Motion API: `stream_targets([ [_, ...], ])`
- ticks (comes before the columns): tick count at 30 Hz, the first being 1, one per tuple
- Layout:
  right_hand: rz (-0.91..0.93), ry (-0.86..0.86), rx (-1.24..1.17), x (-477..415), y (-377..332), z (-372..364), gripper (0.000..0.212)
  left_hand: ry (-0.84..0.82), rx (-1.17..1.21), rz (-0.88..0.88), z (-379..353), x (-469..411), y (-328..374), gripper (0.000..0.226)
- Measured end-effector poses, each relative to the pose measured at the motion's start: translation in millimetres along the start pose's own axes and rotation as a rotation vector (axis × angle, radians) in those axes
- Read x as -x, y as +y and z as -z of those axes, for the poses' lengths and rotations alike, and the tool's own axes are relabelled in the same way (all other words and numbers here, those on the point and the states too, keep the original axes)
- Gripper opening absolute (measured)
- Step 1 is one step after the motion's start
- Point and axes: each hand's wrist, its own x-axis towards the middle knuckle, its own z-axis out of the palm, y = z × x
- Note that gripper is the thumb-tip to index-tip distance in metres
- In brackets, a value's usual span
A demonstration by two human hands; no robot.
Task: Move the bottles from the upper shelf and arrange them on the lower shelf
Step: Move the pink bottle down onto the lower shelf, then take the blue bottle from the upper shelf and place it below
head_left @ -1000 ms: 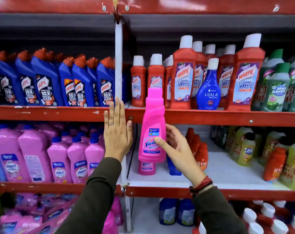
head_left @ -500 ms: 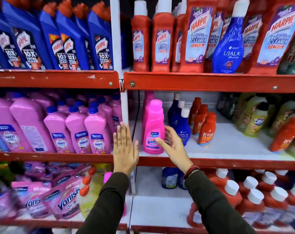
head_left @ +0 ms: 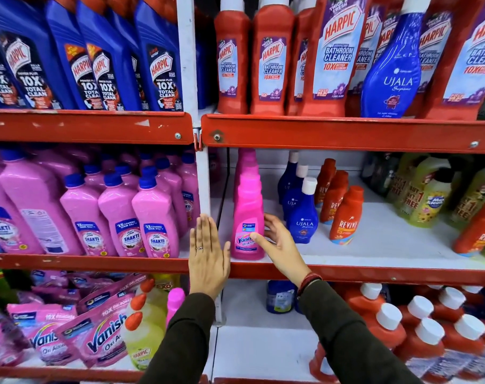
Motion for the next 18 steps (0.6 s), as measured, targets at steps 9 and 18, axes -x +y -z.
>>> stream_targets([
  [9, 0.051, 0.061, 0.049, 5.3, 4.8, -2.5, 0.045, 0.007, 0.005, 0.005, -3.4, 1.2, -1.2, 0.08],
  [18, 0.468, 0.444, 0.663, 28.5, -22.1, 26.2, 0.044, 0.034, 0.061, 0.051, 19.1, -7.1, 21.0, 0.085],
])
